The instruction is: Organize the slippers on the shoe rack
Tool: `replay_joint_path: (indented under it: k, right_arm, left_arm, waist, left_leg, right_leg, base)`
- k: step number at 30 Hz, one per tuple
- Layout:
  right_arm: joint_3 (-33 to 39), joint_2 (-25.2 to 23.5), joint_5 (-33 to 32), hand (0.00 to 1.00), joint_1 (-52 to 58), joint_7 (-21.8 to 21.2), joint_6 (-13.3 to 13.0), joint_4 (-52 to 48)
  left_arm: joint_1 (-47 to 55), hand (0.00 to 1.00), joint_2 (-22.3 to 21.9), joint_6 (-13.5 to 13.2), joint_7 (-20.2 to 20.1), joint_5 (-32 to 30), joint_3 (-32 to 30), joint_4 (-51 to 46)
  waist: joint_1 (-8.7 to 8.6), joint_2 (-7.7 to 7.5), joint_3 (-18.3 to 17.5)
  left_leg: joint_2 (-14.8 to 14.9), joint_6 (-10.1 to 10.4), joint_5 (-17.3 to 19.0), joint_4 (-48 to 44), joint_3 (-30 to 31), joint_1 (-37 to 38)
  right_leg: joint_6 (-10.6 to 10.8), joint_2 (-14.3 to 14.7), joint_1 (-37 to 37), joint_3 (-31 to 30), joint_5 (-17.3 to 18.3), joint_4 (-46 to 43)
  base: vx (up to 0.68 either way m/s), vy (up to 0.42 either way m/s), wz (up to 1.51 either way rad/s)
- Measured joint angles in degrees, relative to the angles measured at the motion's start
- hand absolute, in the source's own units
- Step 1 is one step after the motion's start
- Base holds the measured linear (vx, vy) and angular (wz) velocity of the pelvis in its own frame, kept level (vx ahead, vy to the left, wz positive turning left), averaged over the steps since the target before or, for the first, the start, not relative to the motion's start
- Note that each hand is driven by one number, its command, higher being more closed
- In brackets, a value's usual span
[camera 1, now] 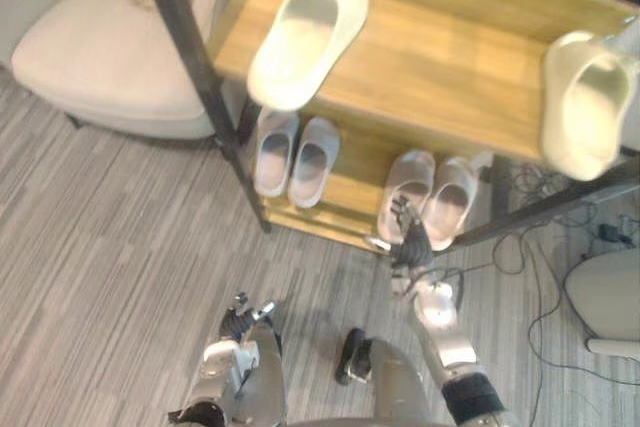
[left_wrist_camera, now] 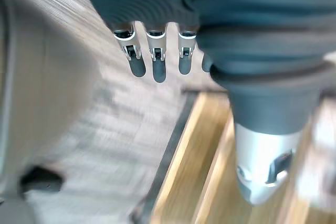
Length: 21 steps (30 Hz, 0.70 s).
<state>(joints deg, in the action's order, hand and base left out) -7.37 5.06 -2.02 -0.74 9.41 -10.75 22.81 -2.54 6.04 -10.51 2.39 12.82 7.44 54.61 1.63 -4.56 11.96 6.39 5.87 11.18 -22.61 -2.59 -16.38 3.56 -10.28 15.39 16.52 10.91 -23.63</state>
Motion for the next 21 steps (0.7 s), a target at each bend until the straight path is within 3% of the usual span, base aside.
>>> replay_joint_path:
  k: [5, 10, 17, 21]
  right_arm:
    - [2.95, 0.32, 2.15, 0.00, 4.78, -2.13, 1.05, 11.39]
    - [3.04, 1.71, 4.42, 0.00, 5.88, -3.18, 2.32, 21.15]
    - [5.43, 1.67, 4.36, 0.00, 6.16, -3.84, 2.84, 28.32]
    - [6.36, 1.44, 4.12, 0.00, 7.07, -3.85, 2.88, 29.63]
  left_arm:
    - [1.53, 0.00, 0.12, 0.02, -0.24, -5.04, 3.53, -0.06]
    - [0.84, 0.00, 0.62, 0.02, -0.12, -8.44, 5.90, -0.55]
    - [1.40, 0.00, 0.31, 0.14, 0.14, -12.58, 10.29, -0.93]
    - [1.26, 0.00, -0.17, 0.24, -0.04, -12.74, 16.31, -3.63]
  waist:
    - [-1.83, 2.13, -3.79]
    - [-2.33, 3.70, -5.08]
    - [-2.22, 4.30, -5.71]
    - [-2.33, 4.22, -6.24]
  left_leg:
    - [-0.17, -0.32, -3.22, 10.48, -4.13, 9.27]
    - [-0.76, -0.36, -5.99, 16.08, -4.94, 13.24]
    - [-0.97, -0.53, -8.57, 20.84, -6.04, 17.49]
    - [-1.51, -0.90, -10.16, 23.07, -5.93, 18.36]
  right_leg:
    - [1.07, 2.10, -8.09, -2.54, -5.82, 12.39]
    - [0.93, 3.02, -11.59, -3.45, -9.14, 18.32]
    - [0.41, 4.35, -15.78, -4.82, -13.62, 25.38]
    - [0.52, 4.31, -16.98, -4.80, -15.40, 28.31]
  base:
    - [0.10, 0.040, -0.35]
    - [0.02, 0.005, -0.10]
    - [-0.07, -0.007, -0.11]
    - [-0.11, -0.010, 0.01]
